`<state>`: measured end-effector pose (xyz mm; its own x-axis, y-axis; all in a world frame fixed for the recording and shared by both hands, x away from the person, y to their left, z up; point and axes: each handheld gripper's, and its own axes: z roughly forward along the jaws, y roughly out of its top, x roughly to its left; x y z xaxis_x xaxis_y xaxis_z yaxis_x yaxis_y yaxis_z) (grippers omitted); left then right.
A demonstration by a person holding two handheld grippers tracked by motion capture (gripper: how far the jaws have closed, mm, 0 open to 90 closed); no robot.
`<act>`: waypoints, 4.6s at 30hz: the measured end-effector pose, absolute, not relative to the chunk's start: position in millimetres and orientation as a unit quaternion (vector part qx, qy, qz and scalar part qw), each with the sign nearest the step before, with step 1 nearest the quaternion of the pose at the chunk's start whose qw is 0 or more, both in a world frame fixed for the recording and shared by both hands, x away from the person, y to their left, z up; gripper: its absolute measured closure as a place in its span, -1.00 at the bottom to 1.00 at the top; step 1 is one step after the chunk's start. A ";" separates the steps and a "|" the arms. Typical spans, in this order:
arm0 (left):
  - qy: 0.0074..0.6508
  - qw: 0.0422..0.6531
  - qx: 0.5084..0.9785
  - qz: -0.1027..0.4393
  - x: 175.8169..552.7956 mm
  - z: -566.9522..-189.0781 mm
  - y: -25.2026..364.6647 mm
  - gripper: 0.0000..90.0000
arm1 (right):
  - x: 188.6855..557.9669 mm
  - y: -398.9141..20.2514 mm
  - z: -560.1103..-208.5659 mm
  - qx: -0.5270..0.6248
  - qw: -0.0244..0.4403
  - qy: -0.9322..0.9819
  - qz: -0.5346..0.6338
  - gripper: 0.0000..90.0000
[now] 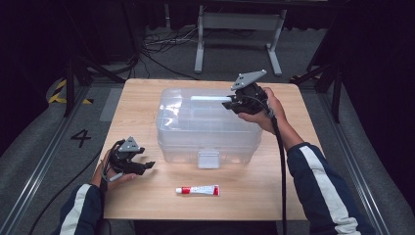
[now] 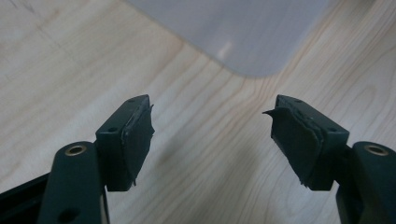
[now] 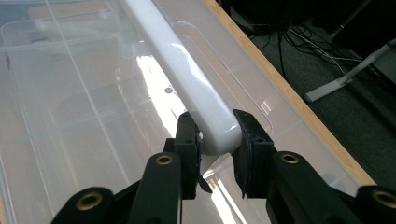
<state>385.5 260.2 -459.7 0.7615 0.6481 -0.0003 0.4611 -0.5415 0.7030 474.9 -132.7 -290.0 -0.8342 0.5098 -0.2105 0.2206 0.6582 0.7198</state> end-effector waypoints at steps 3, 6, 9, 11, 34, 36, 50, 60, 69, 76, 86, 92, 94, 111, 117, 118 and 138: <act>0.319 0.366 0.862 0.148 384.5 -450.5 257.8 -0.24 | 475.7 -132.5 -288.9 0.209 0.202 0.887 0.358 0.62; 0.318 0.377 0.856 0.156 383.7 -442.2 255.9 -0.17 | 477.5 -132.2 -287.3 0.212 0.199 0.888 0.358 0.61; 0.310 0.385 0.853 0.167 383.7 -431.9 254.0 -0.04 | 479.4 -132.2 -285.7 0.214 0.198 0.888 0.356 0.61; 0.308 0.396 0.849 0.165 383.7 -427.4 254.5 0.11 | 480.0 -131.7 -285.0 0.217 0.199 0.887 0.357 0.61; 0.294 0.442 0.827 0.185 388.1 -406.6 243.1 0.96 | 490.2 -130.8 -277.2 0.233 0.189 0.886 0.355 0.59; 0.293 0.446 0.825 0.185 389.0 -405.9 242.5 0.97 | 490.3 -130.7 -277.2 0.233 0.190 0.886 0.354 0.59; 0.291 0.443 0.825 0.194 393.0 -400.5 236.7 0.99 | 484.8 -130.8 -273.0 0.231 0.213 0.883 0.348 0.47; 0.291 0.439 0.826 0.201 395.0 -398.4 238.2 0.99 | 470.3 -153.0 -264.1 0.232 0.239 0.867 0.369 0.40; 0.297 0.437 0.823 0.209 396.8 -395.8 239.5 0.99 | 446.8 -205.8 -263.2 0.242 0.274 0.836 0.408 0.31; 0.298 0.442 0.819 0.215 397.4 -392.4 239.8 0.99 | 428.7 -240.4 -277.6 0.248 0.307 0.821 0.414 0.19; 0.298 0.442 0.816 0.221 399.4 -386.6 239.1 0.99 | 418.3 -269.4 -310.8 0.270 0.306 0.807 0.427 0.10; 0.299 0.438 0.817 0.225 399.4 -385.1 238.2 0.98 | 416.0 -271.2 -339.5 0.268 0.297 0.827 0.395 0.03; 0.299 0.440 0.816 0.225 399.6 -384.1 238.1 0.98 | 415.4 -271.7 -351.1 0.265 0.290 0.837 0.381 0.00; 0.297 0.449 0.809 0.236 405.8 -375.7 237.0 0.95 | 412.6 -258.6 -373.5 0.228 0.308 0.813 0.439 0.11; 0.289 0.444 0.812 0.245 399.7 -371.4 236.0 0.83 | 406.7 -251.6 -373.5 0.203 0.329 0.803 0.454 0.28; 0.288 0.444 0.812 0.246 397.9 -370.3 236.5 0.80 | 405.6 -249.6 -373.6 0.199 0.336 0.802 0.453 0.34; 0.258 0.407 0.853 0.201 358.4 -396.1 211.3 -0.07 | 402.9 -242.9 -365.6 0.216 0.403 0.748 0.480 0.66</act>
<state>358.4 211.3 -396.1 0.7859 0.6039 0.1327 0.2768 -0.5355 0.7978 402.9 -242.9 -365.6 -0.5816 0.7106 -0.3960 -0.0640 0.4454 0.8930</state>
